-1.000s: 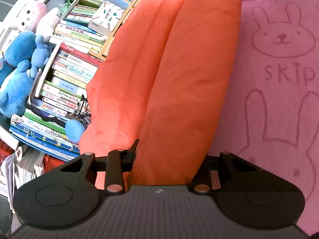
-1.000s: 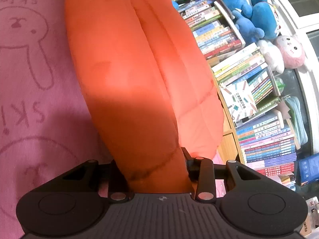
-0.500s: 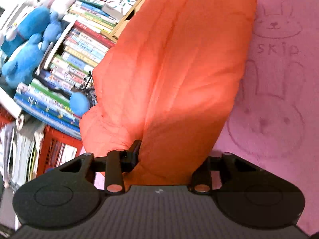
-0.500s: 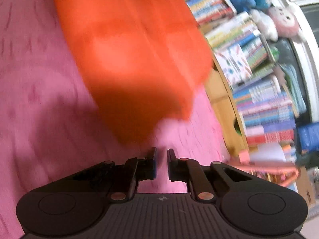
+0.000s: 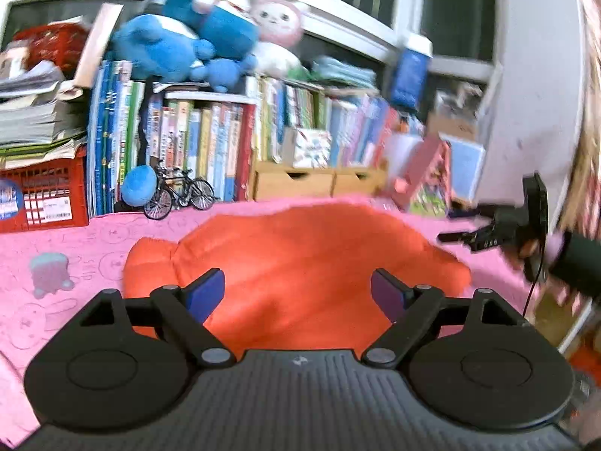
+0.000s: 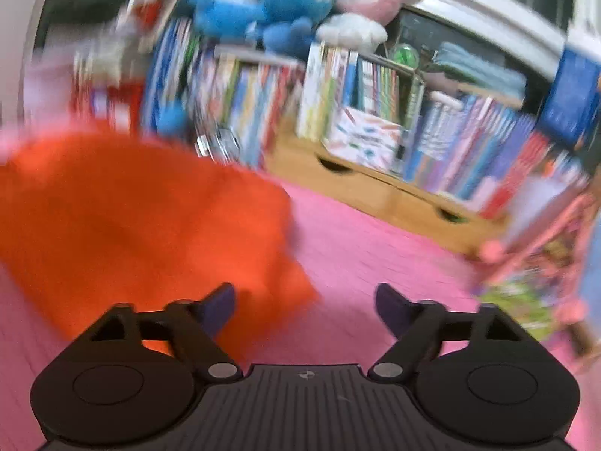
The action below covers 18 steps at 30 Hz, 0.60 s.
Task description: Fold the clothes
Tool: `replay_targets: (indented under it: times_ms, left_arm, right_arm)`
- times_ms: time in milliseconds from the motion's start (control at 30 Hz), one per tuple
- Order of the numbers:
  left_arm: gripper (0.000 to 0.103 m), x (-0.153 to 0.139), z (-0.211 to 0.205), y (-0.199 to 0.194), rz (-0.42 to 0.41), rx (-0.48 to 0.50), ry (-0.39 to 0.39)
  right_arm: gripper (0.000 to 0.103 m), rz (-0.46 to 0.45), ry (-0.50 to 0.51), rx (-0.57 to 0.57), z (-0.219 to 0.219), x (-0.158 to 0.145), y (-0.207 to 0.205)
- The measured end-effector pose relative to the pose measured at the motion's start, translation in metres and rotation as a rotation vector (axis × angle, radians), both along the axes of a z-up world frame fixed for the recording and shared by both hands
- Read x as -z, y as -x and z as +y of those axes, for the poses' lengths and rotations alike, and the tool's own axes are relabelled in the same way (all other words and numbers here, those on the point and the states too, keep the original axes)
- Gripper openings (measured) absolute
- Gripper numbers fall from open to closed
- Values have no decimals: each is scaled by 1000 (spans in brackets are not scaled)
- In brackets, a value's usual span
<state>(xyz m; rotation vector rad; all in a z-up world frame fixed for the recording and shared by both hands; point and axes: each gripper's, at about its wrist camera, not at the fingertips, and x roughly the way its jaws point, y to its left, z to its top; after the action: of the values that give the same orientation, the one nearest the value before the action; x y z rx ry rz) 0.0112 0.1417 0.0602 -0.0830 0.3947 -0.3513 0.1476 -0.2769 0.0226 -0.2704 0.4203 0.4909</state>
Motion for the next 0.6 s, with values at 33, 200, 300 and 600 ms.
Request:
replay_targets:
  times_ms: [33,200,300,600]
  left_arm:
    - [86,2,-10,-8,0,-23,-20]
    - [85,10,-58,-50,-2,-140,-120]
    - [85,16,-71,-66,-16,-189,-174]
    - [86,29,-91,-111,26,-404,-143]
  right_arm:
    - [92,30,-57,-2,6,-2,-10]
    - [29,265,-212,43,31,9,-59]
    - [29,236,-118,36,35,17,-39]
    - [83,-219,-71,131,45,-25,43]
